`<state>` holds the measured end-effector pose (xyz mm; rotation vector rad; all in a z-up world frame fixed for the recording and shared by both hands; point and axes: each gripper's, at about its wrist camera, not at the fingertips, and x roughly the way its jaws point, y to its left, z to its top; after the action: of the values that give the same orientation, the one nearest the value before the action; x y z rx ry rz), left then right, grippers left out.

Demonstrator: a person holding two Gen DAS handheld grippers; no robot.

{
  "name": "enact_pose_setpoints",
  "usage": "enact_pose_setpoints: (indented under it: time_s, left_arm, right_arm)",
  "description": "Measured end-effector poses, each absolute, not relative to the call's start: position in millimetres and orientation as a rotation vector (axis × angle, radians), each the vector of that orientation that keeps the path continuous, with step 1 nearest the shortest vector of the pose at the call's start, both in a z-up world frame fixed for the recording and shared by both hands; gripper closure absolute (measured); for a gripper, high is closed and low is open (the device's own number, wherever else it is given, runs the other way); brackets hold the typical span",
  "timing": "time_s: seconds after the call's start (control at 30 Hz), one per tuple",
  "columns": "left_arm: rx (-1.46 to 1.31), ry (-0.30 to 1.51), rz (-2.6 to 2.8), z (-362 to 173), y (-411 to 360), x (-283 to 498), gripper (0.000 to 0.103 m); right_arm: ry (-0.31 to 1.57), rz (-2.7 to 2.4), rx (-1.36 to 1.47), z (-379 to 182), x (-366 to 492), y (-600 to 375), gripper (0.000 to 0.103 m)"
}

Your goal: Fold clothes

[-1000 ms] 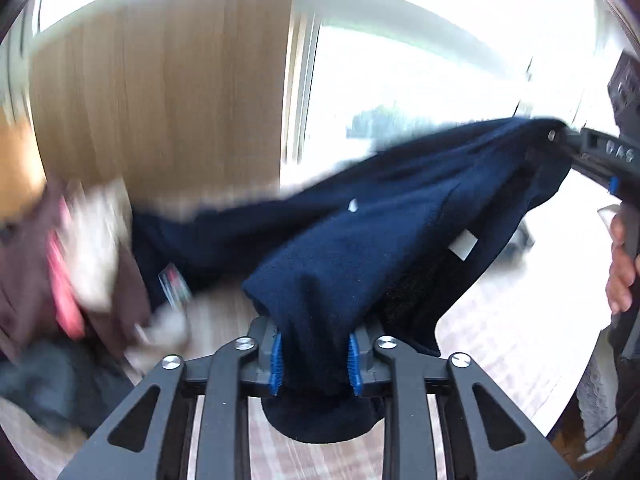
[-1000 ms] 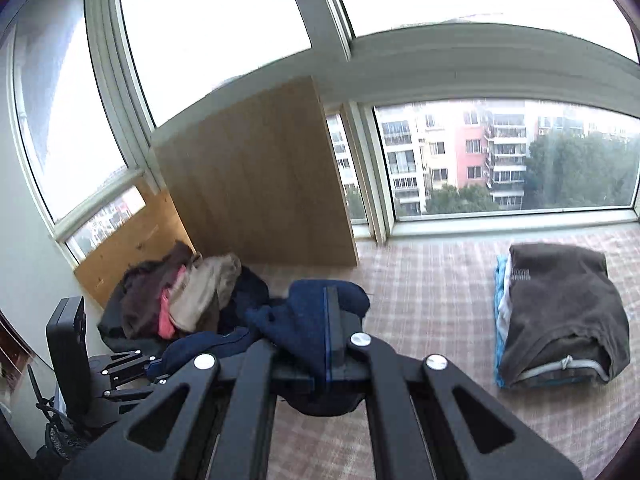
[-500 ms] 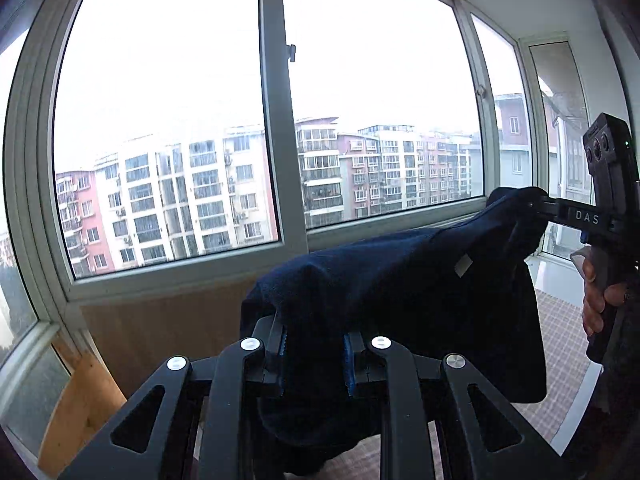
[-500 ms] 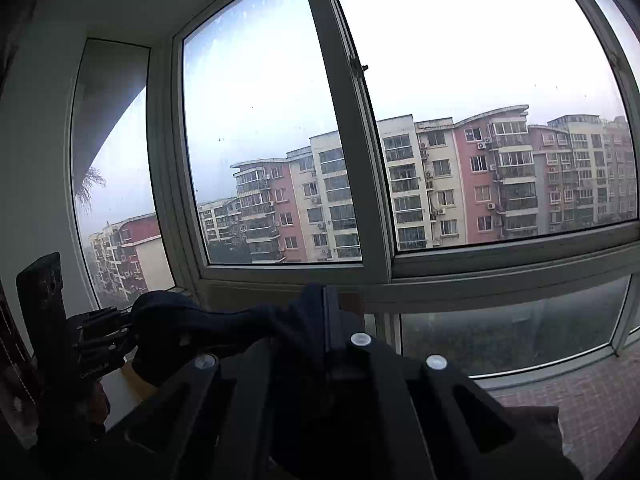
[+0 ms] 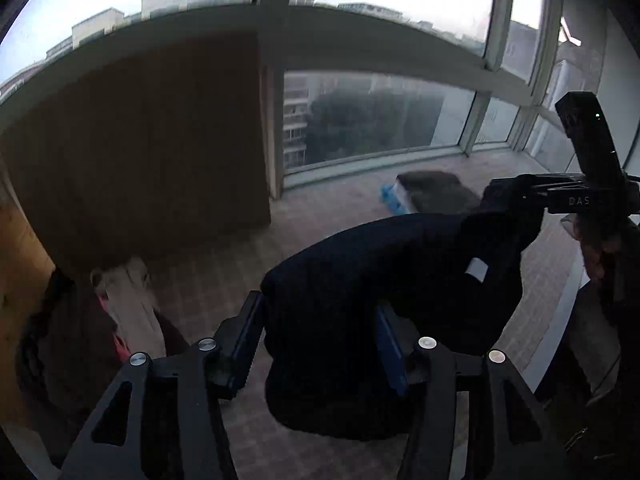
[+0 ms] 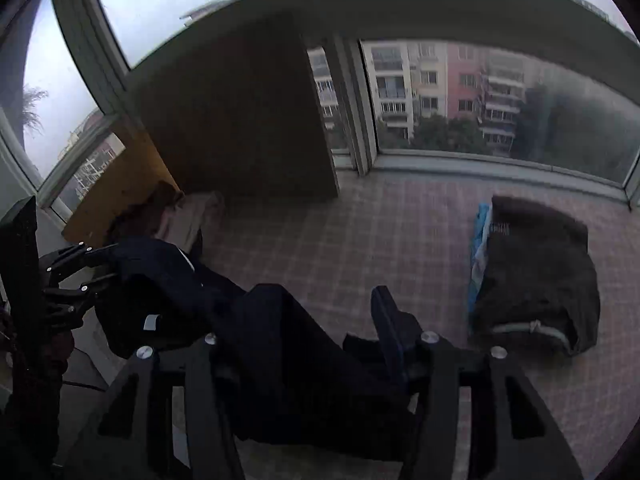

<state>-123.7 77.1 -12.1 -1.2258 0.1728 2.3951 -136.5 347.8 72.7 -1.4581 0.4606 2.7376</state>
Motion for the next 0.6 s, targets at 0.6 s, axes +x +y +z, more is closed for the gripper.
enact_pose_setpoints:
  time_s: [0.6]
  left_arm:
    - [-1.174,0.610,2.072,-125.2,128.1,-101.4,0.053]
  right_arm:
    - [0.722,2.549,-1.702,-23.1,-143.6,405.6,0.053]
